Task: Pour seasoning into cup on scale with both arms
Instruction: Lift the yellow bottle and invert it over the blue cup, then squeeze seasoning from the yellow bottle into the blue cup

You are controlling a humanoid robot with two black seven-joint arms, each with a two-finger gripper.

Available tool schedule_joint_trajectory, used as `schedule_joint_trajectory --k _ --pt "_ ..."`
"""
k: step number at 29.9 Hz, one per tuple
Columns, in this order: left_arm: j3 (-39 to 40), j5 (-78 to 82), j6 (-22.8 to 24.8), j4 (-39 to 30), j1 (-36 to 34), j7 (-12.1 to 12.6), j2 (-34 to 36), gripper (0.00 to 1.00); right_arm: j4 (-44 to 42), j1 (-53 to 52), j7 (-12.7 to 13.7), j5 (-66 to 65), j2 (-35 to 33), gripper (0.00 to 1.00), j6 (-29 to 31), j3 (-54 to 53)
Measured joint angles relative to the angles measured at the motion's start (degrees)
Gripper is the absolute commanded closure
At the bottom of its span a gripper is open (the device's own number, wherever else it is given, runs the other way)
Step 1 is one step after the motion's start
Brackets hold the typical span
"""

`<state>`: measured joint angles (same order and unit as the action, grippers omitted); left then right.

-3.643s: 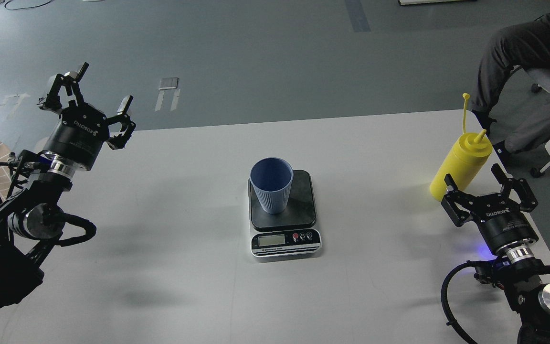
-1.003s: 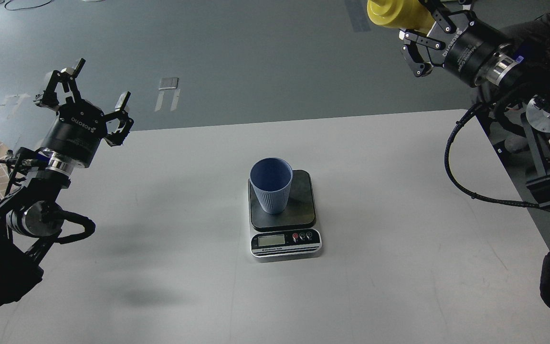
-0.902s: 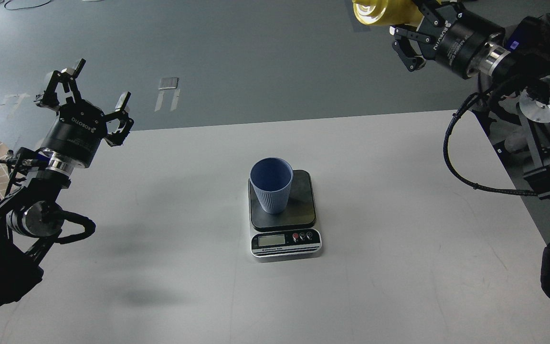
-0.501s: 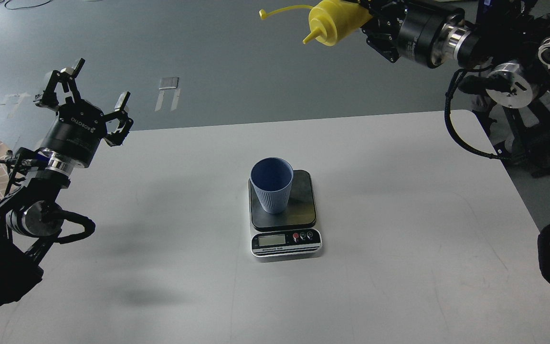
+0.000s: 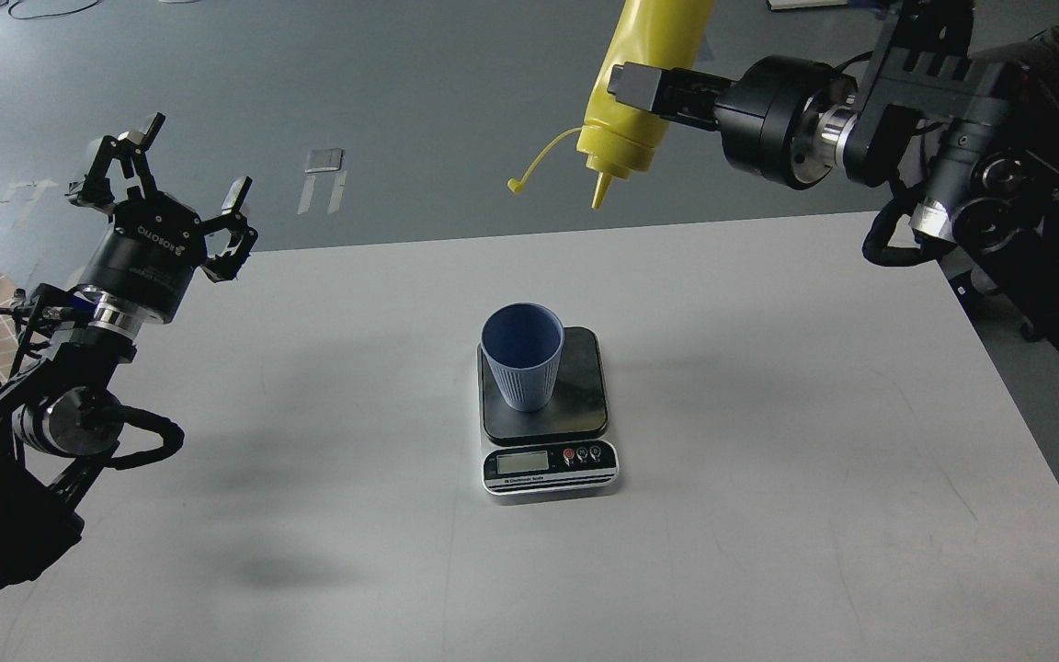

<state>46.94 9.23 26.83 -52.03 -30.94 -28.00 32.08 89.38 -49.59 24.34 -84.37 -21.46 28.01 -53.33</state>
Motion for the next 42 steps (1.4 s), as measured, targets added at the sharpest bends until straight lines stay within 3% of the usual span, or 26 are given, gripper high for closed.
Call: schedule_joint_trajectory --k 14,20,28,42 --pt "-0.14 0.0 0.16 0.0 -0.06 0.0 0.0 0.02 1.06 1.95 -0.21 -8.07 3.34 0.74 0.0 8.08" --pt "0.05 0.0 0.19 0.0 -0.06 0.0 0.0 0.02 0.74 3.59 -0.69 -13.36 6.8 0.91 0.0 8.16" --pt "0.17 0.0 0.23 0.0 0.07 0.0 0.1 0.02 0.12 5.23 -0.87 -21.15 10.03 1.0 0.0 8.01" --pt "0.18 0.0 0.25 0.0 0.09 0.0 0.33 0.02 -1.17 7.0 -2.79 -26.64 12.99 1.0 -2.89 8.14"
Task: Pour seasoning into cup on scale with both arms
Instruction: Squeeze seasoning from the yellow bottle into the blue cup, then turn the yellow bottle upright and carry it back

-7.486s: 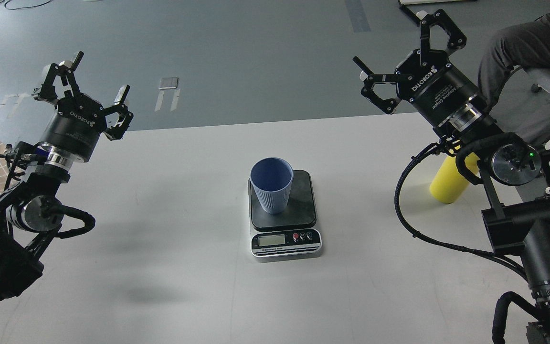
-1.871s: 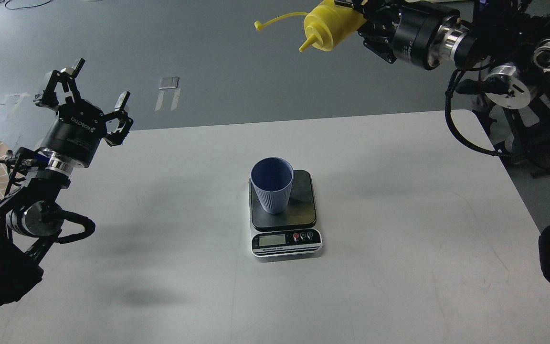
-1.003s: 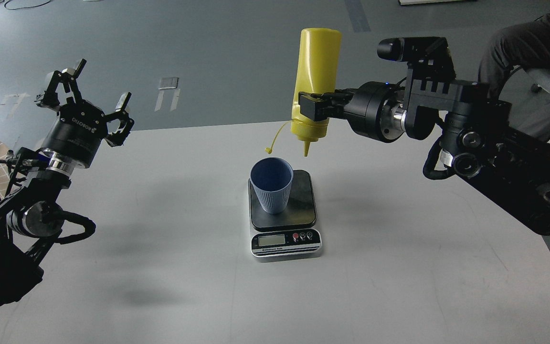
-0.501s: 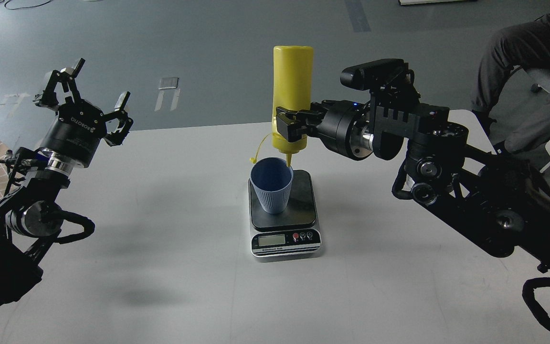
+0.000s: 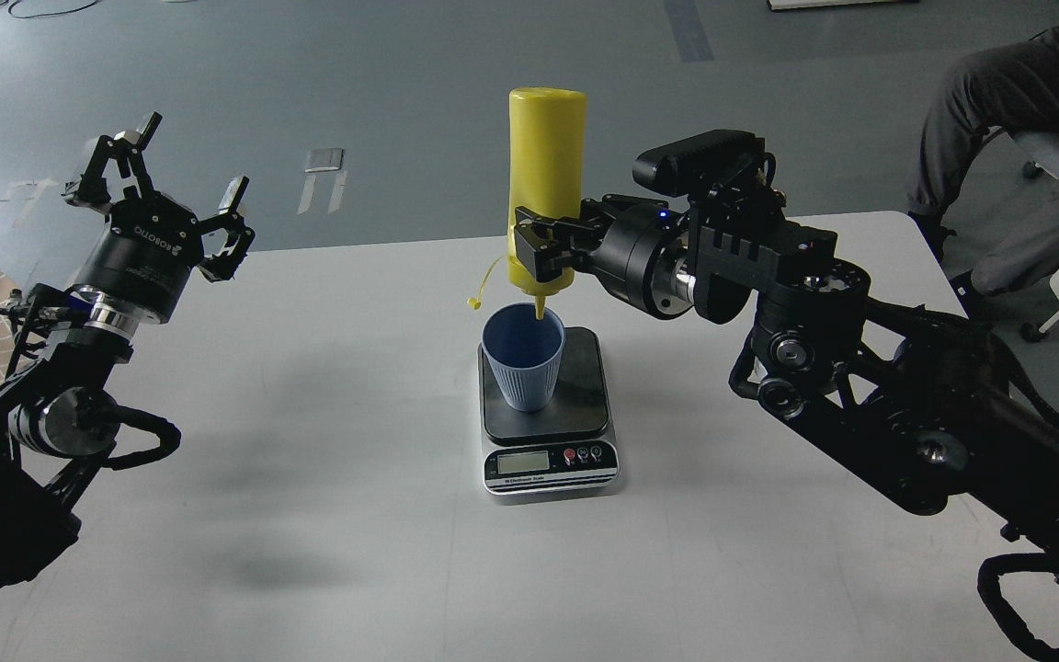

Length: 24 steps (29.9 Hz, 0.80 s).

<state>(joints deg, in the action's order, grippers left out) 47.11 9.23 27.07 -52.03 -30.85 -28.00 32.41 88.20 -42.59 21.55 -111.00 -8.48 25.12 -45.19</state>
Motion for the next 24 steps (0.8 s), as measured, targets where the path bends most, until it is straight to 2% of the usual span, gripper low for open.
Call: schedule_joint_trajectory --k 18,24 --pt "0.04 0.0 0.09 0.08 0.0 0.0 0.02 0.02 -1.2 0.4 -0.11 -0.17 0.96 1.0 -1.75 -0.08" --pt "0.05 0.0 0.09 0.08 0.0 0.0 0.12 0.02 -1.27 0.56 -0.06 1.9 1.92 1.0 -7.25 -3.3"
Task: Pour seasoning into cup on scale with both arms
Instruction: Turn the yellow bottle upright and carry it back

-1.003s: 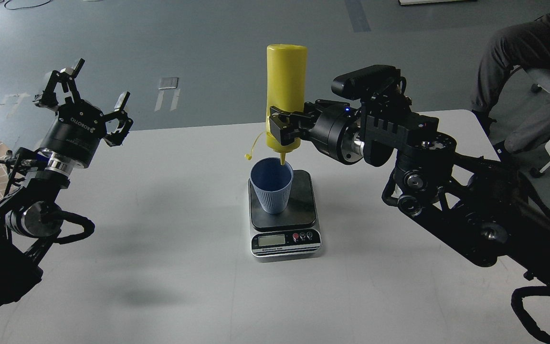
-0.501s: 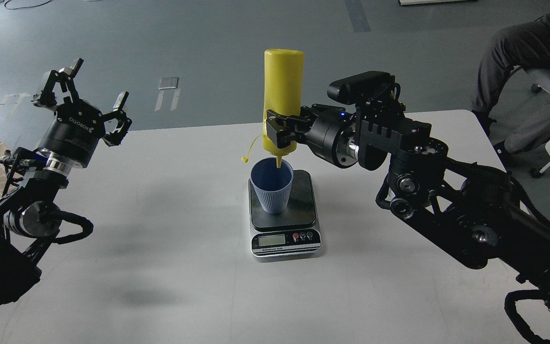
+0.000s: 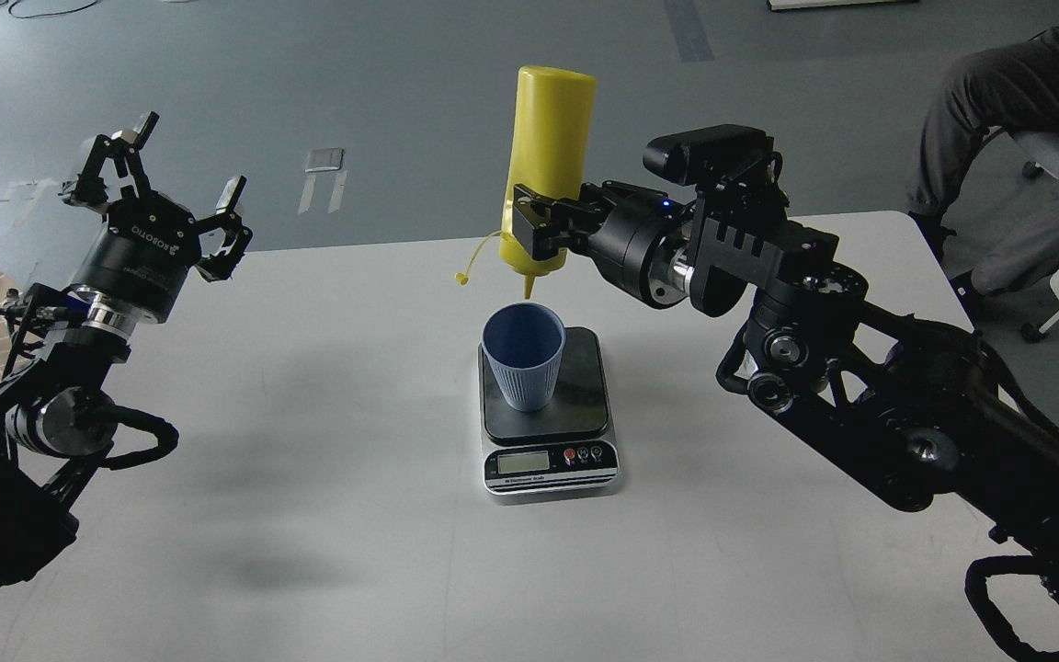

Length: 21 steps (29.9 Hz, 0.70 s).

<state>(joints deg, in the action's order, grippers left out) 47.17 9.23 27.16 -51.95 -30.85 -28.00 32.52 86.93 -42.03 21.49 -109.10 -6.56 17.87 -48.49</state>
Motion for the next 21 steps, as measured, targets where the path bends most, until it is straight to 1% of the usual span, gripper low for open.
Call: schedule_joint_trajectory --k 2,6,8,10,13,17,21 --pt "0.02 0.0 0.0 0.0 0.0 0.0 0.02 0.02 -0.44 1.32 0.26 4.17 1.52 1.0 -1.51 -4.54" --pt "0.02 0.0 0.0 0.0 0.0 0.0 0.07 0.02 -1.17 5.27 1.74 20.44 5.8 1.0 -2.17 -17.39" --pt "0.01 0.0 0.0 0.0 0.04 0.0 0.01 0.02 -1.26 6.46 3.04 29.3 6.35 1.0 -2.3 -22.09" --pt "-0.03 0.0 0.0 0.0 0.08 0.0 -0.14 0.02 -1.69 7.54 4.52 40.83 6.51 1.0 -2.91 -26.74" --pt "-0.05 0.0 0.0 -0.01 0.09 0.0 -0.36 0.02 -2.99 8.87 5.9 56.75 6.54 1.0 -4.53 -33.28" --pt "-0.21 0.0 -0.09 -0.06 0.08 0.0 -0.43 0.02 -6.39 11.0 6.47 77.14 6.34 1.0 -8.46 -40.99" --pt "-0.41 0.0 -0.09 -0.08 -0.13 0.0 -0.31 0.02 -8.42 15.0 6.5 89.9 6.47 0.99 -9.98 -48.17"
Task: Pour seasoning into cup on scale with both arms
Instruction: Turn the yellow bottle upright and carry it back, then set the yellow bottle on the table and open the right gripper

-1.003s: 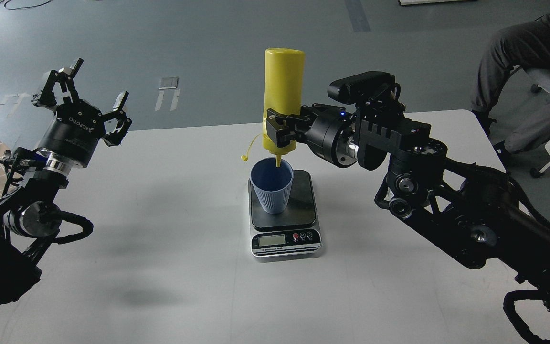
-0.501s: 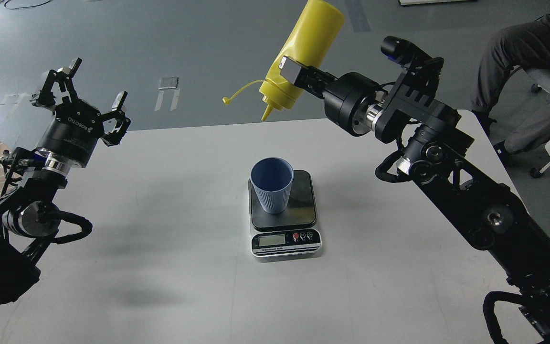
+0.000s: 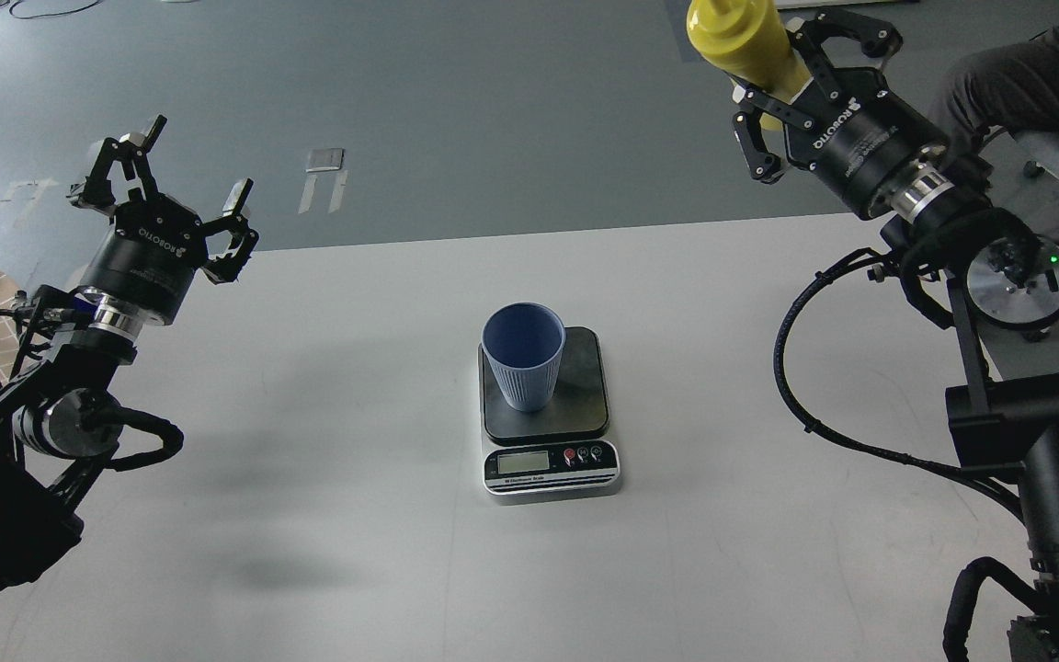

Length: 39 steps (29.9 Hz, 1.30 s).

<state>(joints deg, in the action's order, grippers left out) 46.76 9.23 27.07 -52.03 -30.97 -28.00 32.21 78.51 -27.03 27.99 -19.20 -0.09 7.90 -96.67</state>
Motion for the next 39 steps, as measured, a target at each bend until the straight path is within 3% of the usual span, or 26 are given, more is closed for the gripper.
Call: schedule_joint_trajectory --k 8,12,19,39 --pt "-0.24 0.0 0.0 -0.02 -0.15 0.0 0.37 0.02 -0.28 9.77 0.01 12.45 0.1 0.96 0.98 -8.98" --pt "-0.33 0.0 -0.01 -0.1 -0.15 0.0 0.16 0.02 -0.02 14.88 0.01 18.21 0.1 0.85 4.91 -10.02" --pt "-0.41 0.0 -0.17 -0.09 -0.07 0.0 -0.04 0.02 -1.28 21.21 0.01 27.74 0.1 0.85 10.13 -9.63" --pt "-0.44 0.0 -0.26 -0.08 -0.12 0.0 -0.11 0.02 -17.72 22.65 0.0 36.46 0.09 0.82 18.63 -1.35"
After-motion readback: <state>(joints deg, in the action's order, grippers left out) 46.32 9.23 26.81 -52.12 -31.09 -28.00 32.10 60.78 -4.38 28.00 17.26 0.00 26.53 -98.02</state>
